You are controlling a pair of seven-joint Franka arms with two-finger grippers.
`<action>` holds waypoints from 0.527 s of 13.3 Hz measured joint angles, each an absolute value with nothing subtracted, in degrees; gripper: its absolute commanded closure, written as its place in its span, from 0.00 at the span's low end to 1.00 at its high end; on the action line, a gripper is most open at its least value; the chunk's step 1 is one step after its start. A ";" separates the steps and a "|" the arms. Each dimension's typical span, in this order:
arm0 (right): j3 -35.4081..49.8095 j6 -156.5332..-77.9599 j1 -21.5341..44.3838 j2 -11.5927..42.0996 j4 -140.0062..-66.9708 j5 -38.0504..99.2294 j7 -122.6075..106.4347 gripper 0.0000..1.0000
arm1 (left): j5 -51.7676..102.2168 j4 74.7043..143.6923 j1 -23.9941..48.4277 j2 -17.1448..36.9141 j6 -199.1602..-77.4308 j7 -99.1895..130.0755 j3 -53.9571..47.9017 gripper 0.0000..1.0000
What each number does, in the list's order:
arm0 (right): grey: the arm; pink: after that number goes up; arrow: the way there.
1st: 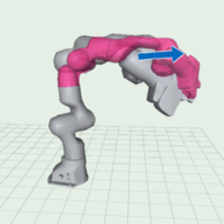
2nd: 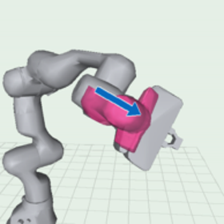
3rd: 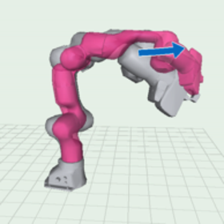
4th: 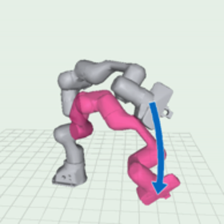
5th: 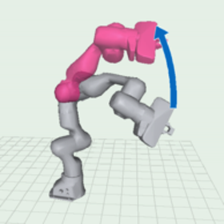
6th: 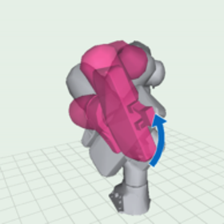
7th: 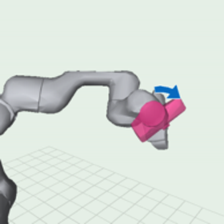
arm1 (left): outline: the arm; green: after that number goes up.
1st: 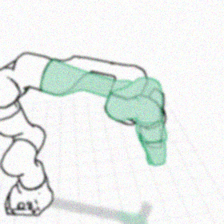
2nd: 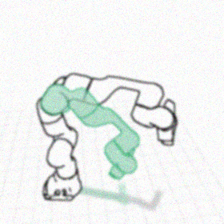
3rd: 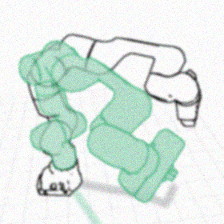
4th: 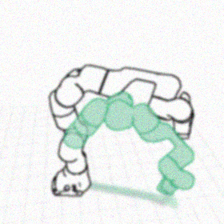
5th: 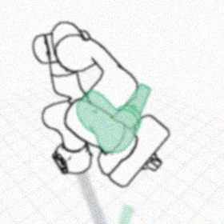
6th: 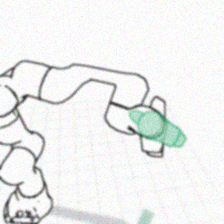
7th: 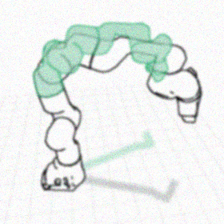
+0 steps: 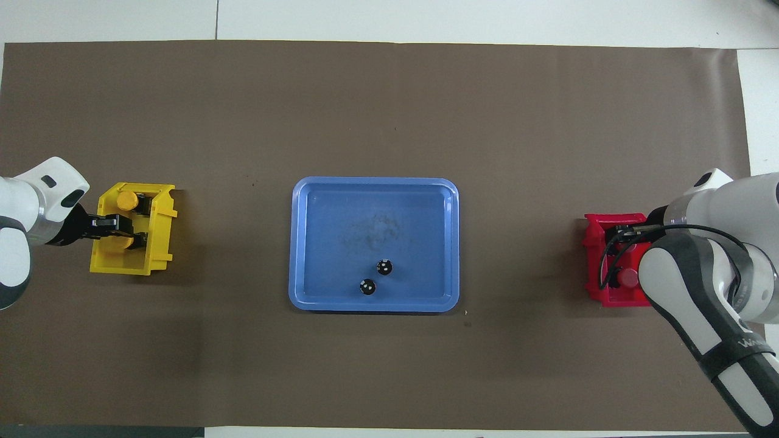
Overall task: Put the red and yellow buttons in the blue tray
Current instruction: 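Grasp a yellow button with the left gripper while the right gripper grasps red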
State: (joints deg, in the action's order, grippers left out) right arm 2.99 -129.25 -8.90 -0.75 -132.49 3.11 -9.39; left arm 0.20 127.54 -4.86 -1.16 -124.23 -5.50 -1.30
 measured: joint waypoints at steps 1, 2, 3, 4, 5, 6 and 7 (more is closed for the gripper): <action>2.98 -129.25 -8.90 -0.78 -132.59 3.11 -9.39 0.60 | 0.20 127.80 -4.86 -1.16 -124.31 -5.50 -1.37 0.36; 2.99 -129.25 -8.90 -0.83 -132.69 3.11 -9.41 0.76 | 0.20 128.03 -4.86 -1.16 -124.49 -5.50 -1.40 0.36; 2.99 -129.25 -8.90 -0.88 -132.77 3.11 -9.41 0.86 | 0.20 128.21 -4.86 -1.16 -124.79 -5.50 -1.40 0.36; 3.01 -129.24 -8.89 -0.93 -132.83 3.11 -9.42 0.86 | 0.20 128.42 -4.86 -1.16 -125.14 -5.50 -1.40 0.36; 3.04 -129.22 -8.87 -0.97 -132.84 3.11 -9.43 0.86 | 0.20 128.63 -4.86 -1.16 -125.35 -5.50 -1.41 0.36; 3.08 -128.70 -8.85 -1.00 -132.57 3.10 -9.47 0.86 | 0.20 128.77 -4.86 -1.16 -125.44 -5.50 -1.41 0.37; 3.13 -126.85 -8.81 -0.99 -131.47 3.07 -9.51 0.86 | 0.20 128.87 -4.86 -1.16 -125.60 -5.50 -1.41 0.39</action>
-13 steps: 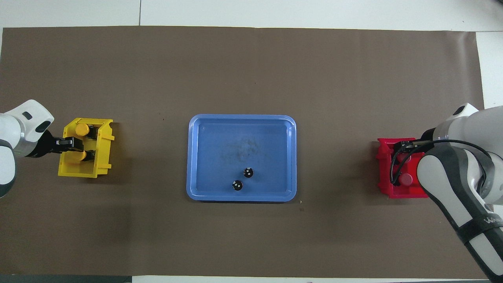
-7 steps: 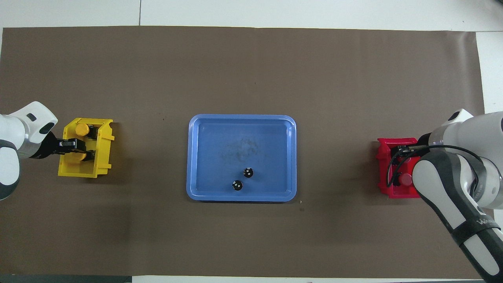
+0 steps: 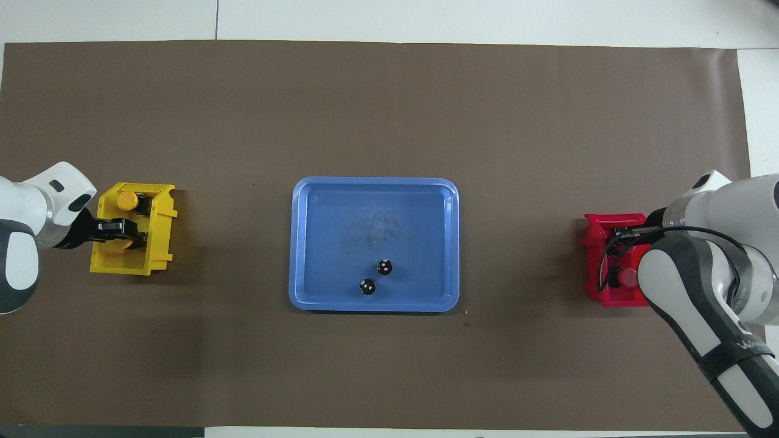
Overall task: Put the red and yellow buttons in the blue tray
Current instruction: 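Grasp a yellow button with the left gripper while the right gripper grasps red, then carry the red button over the tray while the left gripper lifts yellow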
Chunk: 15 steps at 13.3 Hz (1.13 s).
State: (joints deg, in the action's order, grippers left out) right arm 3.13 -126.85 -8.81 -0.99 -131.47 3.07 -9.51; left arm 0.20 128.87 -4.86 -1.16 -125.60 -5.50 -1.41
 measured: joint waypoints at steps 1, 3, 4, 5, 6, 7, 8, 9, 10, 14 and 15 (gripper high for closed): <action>3.15 -123.32 -8.80 -0.88 -129.02 3.06 -9.53 0.86 | 0.20 128.98 -4.86 -1.16 -125.96 -5.50 -1.41 0.41; 3.19 -113.43 -8.42 0.24 -120.01 3.07 -9.53 0.86 | 0.20 129.18 -4.86 -1.16 -126.37 -5.50 -1.41 0.56; 3.22 -109.13 -7.66 1.25 -114.99 3.11 -9.42 0.86 | 0.20 129.23 -4.86 -1.16 -126.42 -5.50 -1.41 0.67; 3.23 -105.37 -6.17 2.53 -109.95 3.16 -8.20 0.86 | 0.20 129.23 -4.86 -1.16 -126.51 -5.50 -1.41 0.81; 3.27 -102.80 -3.95 4.00 -105.47 3.22 -5.66 0.86 | 0.19 129.24 -4.86 -1.16 -126.65 -5.50 -1.41 0.91; 3.33 -101.57 -0.82 5.68 -101.53 3.27 -2.16 0.87 | 0.19 129.24 -4.86 -1.16 -126.72 -5.50 -1.41 0.97; 3.44 -101.50 3.02 7.41 -98.39 3.30 2.37 0.89 | 0.19 129.24 -4.86 -1.17 -126.75 -5.50 -1.41 0.99; 3.55 -102.64 7.45 9.08 -96.02 3.32 7.99 0.91 | 0.19 129.16 -4.86 -1.17 -126.75 -5.49 -1.41 0.99; 3.66 -105.23 12.08 10.54 -94.72 3.31 13.73 0.91 | 0.19 128.76 -4.86 -1.17 -126.26 -5.29 -1.43 0.99; 3.80 -116.29 26.68 18.17 -94.12 3.09 30.09 0.90 | 0.19 120.67 -3.36 -1.68 -114.18 -2.73 -1.70 0.99; 3.76 -117.53 28.59 20.22 -94.07 2.54 31.96 0.90 | 0.19 117.41 -2.72 -2.05 -109.72 -1.87 -1.83 0.99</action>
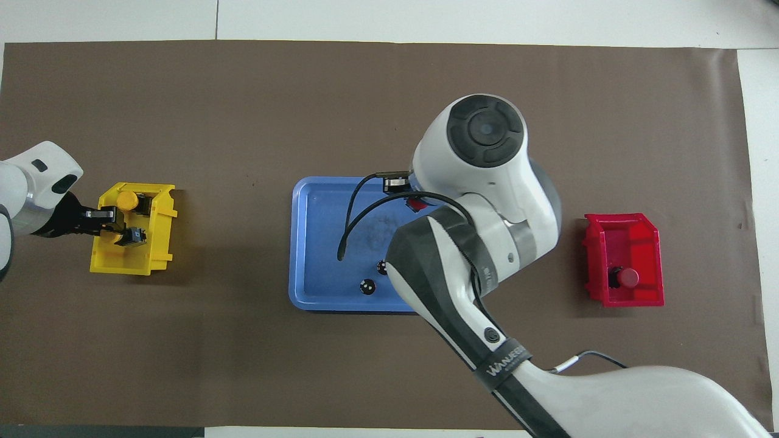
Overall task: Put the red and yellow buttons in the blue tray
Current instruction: 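Carry the red button over the tray while the left gripper lifts yellow, then release the red button in the tray while the left gripper carries yellow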
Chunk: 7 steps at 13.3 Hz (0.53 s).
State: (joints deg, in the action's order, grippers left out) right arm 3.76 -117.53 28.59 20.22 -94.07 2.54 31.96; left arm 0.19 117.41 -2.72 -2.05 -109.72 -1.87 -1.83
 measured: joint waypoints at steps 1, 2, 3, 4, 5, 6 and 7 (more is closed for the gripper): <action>3.74 -118.33 30.03 21.95 -94.01 1.27 33.61 0.89 | 0.19 114.07 -1.82 -2.44 -105.48 -0.54 -1.89 0.99; 3.74 -118.89 30.87 23.06 -93.98 0.43 34.61 0.89 | 0.19 111.35 -0.59 -2.66 -102.86 1.74 -1.97 0.99; 3.71 -119.74 31.39 23.87 -94.05 0.28 34.86 0.88 | 0.19 109.40 1.33 -2.71 -101.94 5.46 -2.05 0.99; 3.70 -120.61 31.75 24.36 -94.26 0.27 34.91 0.87 | 0.19 108.72 3.31 -2.67 -102.20 9.25 -2.20 0.99; 3.70 -121.52 32.03 24.71 -94.64 0.26 34.98 0.85 | 0.21 108.65 5.40 -2.52 -102.99 13.20 -2.34 0.99; 3.70 -121.86 32.17 24.90 -95.05 0.26 35.03 0.84 | 0.46 108.66 7.63 -2.16 -104.18 17.24 -2.48 0.99; 3.69 -122.31 32.18 24.92 -95.55 0.26 35.17 0.80 | 0.82 108.66 10.22 -1.53 -105.92 21.71 -2.58 0.99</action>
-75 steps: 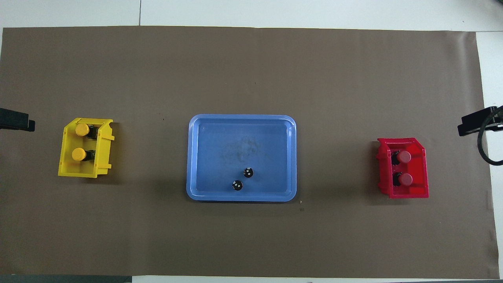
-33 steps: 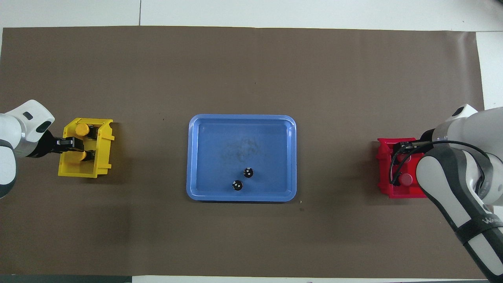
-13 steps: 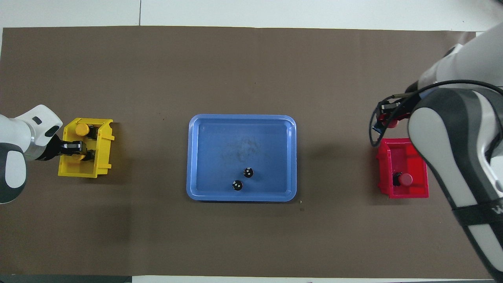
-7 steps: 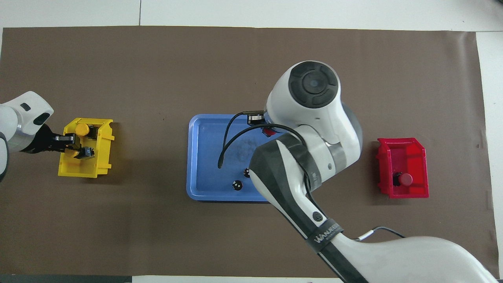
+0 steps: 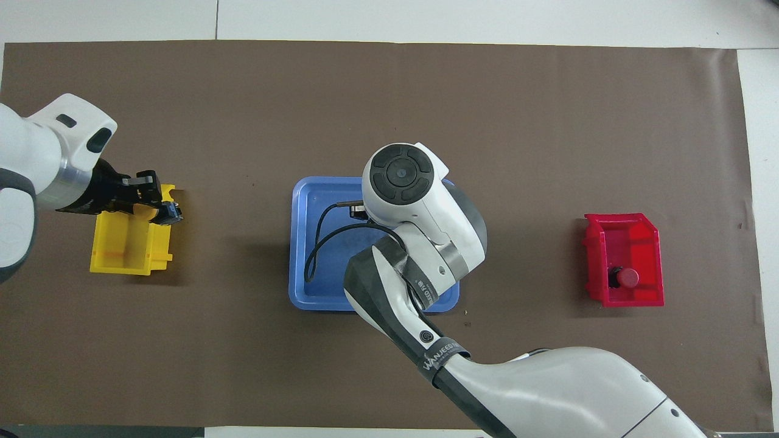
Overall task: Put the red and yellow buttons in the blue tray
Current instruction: 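Release the red button in the tray while the left gripper carries yellow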
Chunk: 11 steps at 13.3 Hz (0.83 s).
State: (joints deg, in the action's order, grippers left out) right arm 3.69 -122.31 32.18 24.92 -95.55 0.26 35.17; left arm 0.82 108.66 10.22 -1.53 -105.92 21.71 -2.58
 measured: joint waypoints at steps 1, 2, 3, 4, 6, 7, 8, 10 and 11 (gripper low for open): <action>3.67 -123.10 32.18 24.93 -95.99 0.25 35.60 0.62 | 1.01 108.66 12.71 -0.71 -107.65 25.83 -2.72 0.99; 3.67 -123.93 32.18 24.92 -96.43 0.25 36.17 0.58 | 1.06 108.64 15.39 0.45 -109.52 30.08 -2.82 0.99; 3.65 -124.31 32.18 24.91 -96.82 0.25 36.50 0.49 | 1.07 108.52 17.54 1.60 -110.80 33.11 -2.88 0.99; 3.62 -124.92 32.18 24.91 -97.38 0.24 36.59 0.44 | 1.11 108.09 19.44 2.88 -111.56 35.59 -2.94 0.99; 3.58 -125.51 32.17 24.90 -97.80 0.23 36.62 0.35 | 1.44 106.48 22.16 5.20 -112.43 39.80 -2.95 0.99; 3.53 -125.55 32.14 24.85 -97.78 0.23 36.63 0.29 | 1.49 105.55 23.55 6.37 -112.99 42.26 -2.96 0.99; 3.37 -125.81 32.05 24.59 -97.58 0.23 36.63 0.29 | 1.50 104.73 25.08 7.45 -113.32 44.60 -2.98 0.99; 2.63 -124.64 31.01 22.97 -96.35 -0.02 36.45 0.30 | 1.50 104.01 27.52 8.98 -114.57 47.94 -3.02 0.99; 2.33 -122.00 28.88 21.05 -95.62 -0.32 34.61 0.30 | 1.51 103.62 28.54 9.92 -115.43 49.56 -3.00 0.99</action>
